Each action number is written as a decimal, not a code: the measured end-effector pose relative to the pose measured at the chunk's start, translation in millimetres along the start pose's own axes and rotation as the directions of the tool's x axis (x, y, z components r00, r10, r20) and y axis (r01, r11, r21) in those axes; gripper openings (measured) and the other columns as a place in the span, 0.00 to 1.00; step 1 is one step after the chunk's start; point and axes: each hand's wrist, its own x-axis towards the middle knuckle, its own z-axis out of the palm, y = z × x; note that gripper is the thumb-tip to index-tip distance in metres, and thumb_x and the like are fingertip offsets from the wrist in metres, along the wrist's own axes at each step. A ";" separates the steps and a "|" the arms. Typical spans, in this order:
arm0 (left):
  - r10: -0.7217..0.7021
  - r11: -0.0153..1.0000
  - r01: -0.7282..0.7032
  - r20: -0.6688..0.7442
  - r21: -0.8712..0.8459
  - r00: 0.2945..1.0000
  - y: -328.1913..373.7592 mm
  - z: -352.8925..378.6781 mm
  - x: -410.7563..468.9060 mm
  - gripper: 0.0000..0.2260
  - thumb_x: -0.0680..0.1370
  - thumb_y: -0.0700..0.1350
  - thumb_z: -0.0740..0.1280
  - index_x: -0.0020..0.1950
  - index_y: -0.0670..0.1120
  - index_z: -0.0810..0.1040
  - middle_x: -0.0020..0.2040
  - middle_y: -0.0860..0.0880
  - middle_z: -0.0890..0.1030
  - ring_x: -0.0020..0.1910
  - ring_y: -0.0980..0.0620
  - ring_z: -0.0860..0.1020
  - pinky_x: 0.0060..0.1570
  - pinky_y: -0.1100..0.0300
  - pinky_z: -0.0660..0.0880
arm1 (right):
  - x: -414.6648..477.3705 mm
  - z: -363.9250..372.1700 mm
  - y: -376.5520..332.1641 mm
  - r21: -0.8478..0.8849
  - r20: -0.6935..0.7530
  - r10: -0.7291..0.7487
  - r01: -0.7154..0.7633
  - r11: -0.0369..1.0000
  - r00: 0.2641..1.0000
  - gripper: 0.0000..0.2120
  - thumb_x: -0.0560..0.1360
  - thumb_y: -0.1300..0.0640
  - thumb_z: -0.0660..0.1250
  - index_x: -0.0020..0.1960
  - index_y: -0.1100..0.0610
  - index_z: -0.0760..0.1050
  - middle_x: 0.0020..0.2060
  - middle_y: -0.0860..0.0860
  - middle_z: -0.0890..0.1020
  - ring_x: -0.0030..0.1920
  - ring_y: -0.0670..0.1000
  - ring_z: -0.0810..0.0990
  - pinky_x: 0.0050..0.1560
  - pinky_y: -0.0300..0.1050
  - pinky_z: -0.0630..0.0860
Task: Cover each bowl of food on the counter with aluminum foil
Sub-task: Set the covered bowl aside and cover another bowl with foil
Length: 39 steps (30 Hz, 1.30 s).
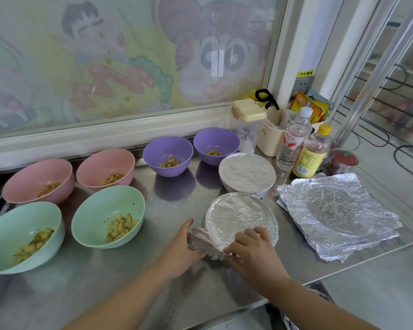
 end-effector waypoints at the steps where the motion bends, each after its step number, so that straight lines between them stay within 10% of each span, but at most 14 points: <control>1: 0.018 0.999 -0.017 -0.021 0.040 1.000 -1.4 -1.7 -0.7 0.43 0.70 0.44 0.79 0.79 0.51 0.57 0.58 0.53 0.78 0.55 0.58 0.80 0.57 0.62 0.77 | -1.6 1.7 0.7 0.000 -0.013 -0.005 0.005 1.000 1.000 0.05 0.71 0.47 0.69 0.38 0.45 0.81 0.35 0.42 0.75 0.39 0.49 0.76 0.52 0.47 0.66; 9: 0.211 0.895 -0.129 -0.150 0.427 0.966 4.0 -7.1 5.6 0.21 0.69 0.58 0.73 0.59 0.64 0.71 0.47 0.57 0.80 0.47 0.54 0.78 0.48 0.53 0.77 | -6.0 4.6 0.9 0.027 -0.084 -0.009 0.011 1.000 0.996 0.08 0.72 0.49 0.67 0.35 0.47 0.79 0.34 0.43 0.74 0.38 0.50 0.75 0.50 0.45 0.65; 16: 0.184 0.907 -0.074 -0.233 0.416 0.955 21.4 3.1 7.9 0.23 0.73 0.43 0.70 0.65 0.55 0.68 0.39 0.59 0.76 0.42 0.54 0.78 0.46 0.54 0.76 | -12.1 9.3 2.4 0.208 -0.068 0.030 -0.016 0.978 0.997 0.05 0.74 0.49 0.70 0.40 0.46 0.77 0.36 0.42 0.70 0.39 0.49 0.71 0.43 0.48 0.71; 22: -0.102 0.989 0.086 -0.134 -0.118 0.986 24.4 1.4 1.6 0.25 0.74 0.35 0.69 0.68 0.51 0.67 0.52 0.52 0.77 0.42 0.51 0.82 0.40 0.62 0.78 | -13.8 7.5 3.7 0.230 -0.057 0.027 -0.013 0.973 0.998 0.05 0.73 0.49 0.72 0.40 0.46 0.77 0.36 0.42 0.71 0.39 0.48 0.71 0.42 0.48 0.71; 26: -0.314 0.775 0.281 0.042 -0.566 0.949 34.8 -8.6 0.9 0.14 0.78 0.39 0.66 0.62 0.49 0.72 0.54 0.44 0.83 0.45 0.42 0.84 0.47 0.49 0.81 | -13.4 5.4 3.6 0.241 -0.039 0.019 -0.009 0.970 0.999 0.05 0.74 0.47 0.71 0.40 0.46 0.78 0.36 0.41 0.72 0.39 0.49 0.72 0.41 0.49 0.74; 29: -0.310 0.769 0.318 0.111 -0.555 0.944 34.1 -9.3 2.2 0.12 0.79 0.48 0.70 0.58 0.43 0.76 0.48 0.43 0.83 0.44 0.45 0.82 0.44 0.53 0.81 | -13.9 5.9 5.1 0.250 -0.027 0.023 -0.016 0.968 0.999 0.04 0.74 0.47 0.71 0.41 0.46 0.78 0.37 0.41 0.72 0.40 0.48 0.72 0.43 0.49 0.72; 39: -0.285 0.721 0.241 0.040 -0.650 0.958 16.5 1.5 8.6 0.06 0.78 0.33 0.68 0.50 0.40 0.72 0.44 0.39 0.79 0.43 0.45 0.80 0.47 0.53 0.82 | -13.9 4.7 7.1 0.265 -0.007 0.020 -0.018 0.964 1.000 0.04 0.73 0.49 0.73 0.41 0.47 0.80 0.37 0.41 0.72 0.40 0.47 0.72 0.42 0.49 0.74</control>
